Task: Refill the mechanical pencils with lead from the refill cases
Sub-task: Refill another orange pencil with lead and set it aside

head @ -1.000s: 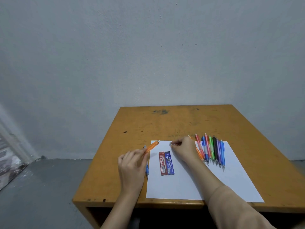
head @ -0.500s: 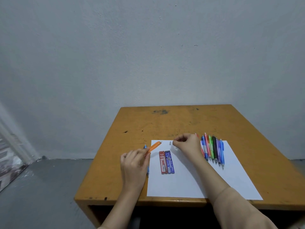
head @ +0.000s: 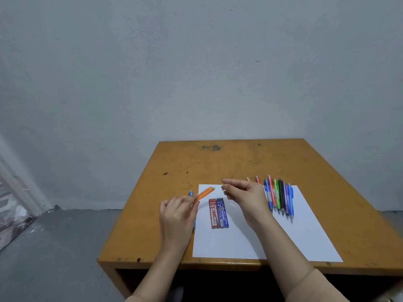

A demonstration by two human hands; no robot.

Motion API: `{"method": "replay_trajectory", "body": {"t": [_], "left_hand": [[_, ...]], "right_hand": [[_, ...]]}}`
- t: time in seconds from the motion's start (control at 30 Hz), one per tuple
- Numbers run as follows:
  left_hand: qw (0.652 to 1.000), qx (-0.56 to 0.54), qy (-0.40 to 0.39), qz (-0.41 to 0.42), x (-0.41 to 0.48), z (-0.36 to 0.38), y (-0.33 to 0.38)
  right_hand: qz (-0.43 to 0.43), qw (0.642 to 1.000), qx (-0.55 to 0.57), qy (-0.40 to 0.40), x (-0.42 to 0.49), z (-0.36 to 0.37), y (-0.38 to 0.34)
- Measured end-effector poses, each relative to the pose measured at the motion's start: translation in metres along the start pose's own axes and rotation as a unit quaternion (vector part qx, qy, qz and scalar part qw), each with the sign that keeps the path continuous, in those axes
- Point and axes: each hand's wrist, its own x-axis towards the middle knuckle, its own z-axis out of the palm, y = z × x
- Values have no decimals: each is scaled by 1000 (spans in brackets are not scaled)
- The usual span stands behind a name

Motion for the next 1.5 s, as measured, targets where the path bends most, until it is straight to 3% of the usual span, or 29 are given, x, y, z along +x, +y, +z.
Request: {"method": "replay_trajectory", "body": {"t": [0.4, 1.0, 1.5], "left_hand": [[1000, -3, 6, 23, -2, 2, -4], [999, -6, 14, 33, -2, 3, -4], [999, 12, 35, 31, -1, 0, -2]], "right_hand": [[42, 995, 88, -15, -12, 8, -2], [18, 997, 67, -40, -10, 7, -2], [-15, 999, -19, -48, -8, 4, -1]]}}
